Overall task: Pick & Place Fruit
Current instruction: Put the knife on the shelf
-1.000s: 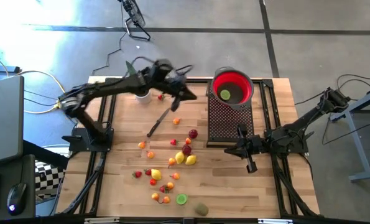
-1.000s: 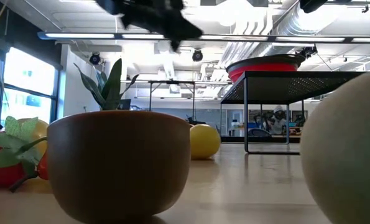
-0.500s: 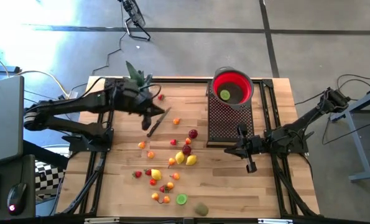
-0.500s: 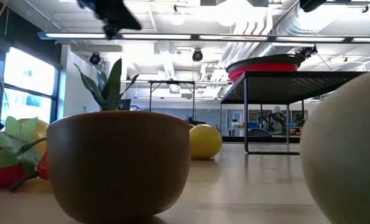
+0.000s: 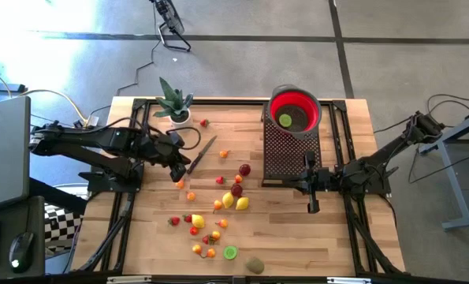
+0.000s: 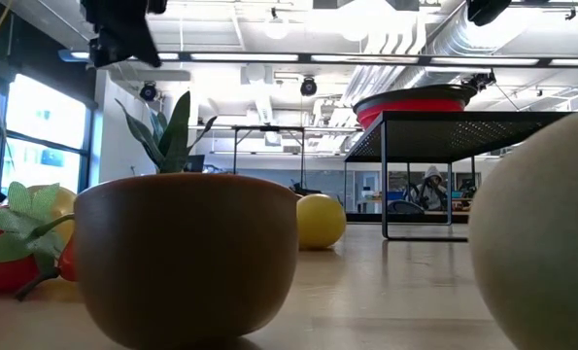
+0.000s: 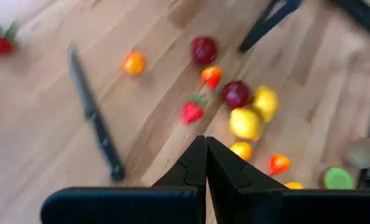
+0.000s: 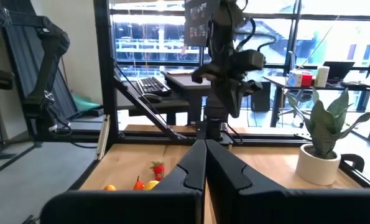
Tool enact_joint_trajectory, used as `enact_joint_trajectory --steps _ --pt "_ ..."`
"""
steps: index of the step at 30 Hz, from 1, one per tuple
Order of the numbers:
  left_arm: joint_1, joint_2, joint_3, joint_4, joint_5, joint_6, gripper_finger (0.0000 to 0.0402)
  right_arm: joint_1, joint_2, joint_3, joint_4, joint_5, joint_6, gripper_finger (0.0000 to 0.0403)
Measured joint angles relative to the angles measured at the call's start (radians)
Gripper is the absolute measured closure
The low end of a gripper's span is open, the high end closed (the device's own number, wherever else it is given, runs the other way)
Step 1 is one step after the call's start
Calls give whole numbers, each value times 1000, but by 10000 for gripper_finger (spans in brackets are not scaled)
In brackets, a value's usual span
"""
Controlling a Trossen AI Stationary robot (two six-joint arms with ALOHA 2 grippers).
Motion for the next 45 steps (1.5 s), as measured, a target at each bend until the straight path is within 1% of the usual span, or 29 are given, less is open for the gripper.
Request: enact_joint_trajectory --steps 6,9,11,17,21,25,32,34,36,39,45 --pt "-9 32 -1 -177 -2 -165 401 13 0 0 12 0 26 401" --pt "-8 55 1 -232 -9 -229 401 15 0 0 15 0 25 401" --pt "-9 77 0 -251 -13 -220 401 15 0 0 19 0 24 401" --pt "-9 112 2 -203 -10 -120 401 15 0 0 14 0 -4 401" --pt "-8 150 2 -196 -13 -148 393 15 0 0 13 -2 -26 401" --pt "-8 199 1 -197 -1 -174 352 15 0 0 -1 -17 -26 401" --pt "-8 271 0 -228 -4 -185 231 15 0 0 -2 -86 -25 401" --pt "-8 281 1 -213 -5 -224 200 15 0 0 -2 -87 -23 401" --pt "3 280 0 -212 -6 -256 178 15 0 0 -2 -87 -23 400" --pt "8 285 1 -208 -13 -254 161 15 0 0 -2 -87 -36 400" --pt "5 283 0 -209 -52 -205 158 15 0 0 -3 -87 -46 400"
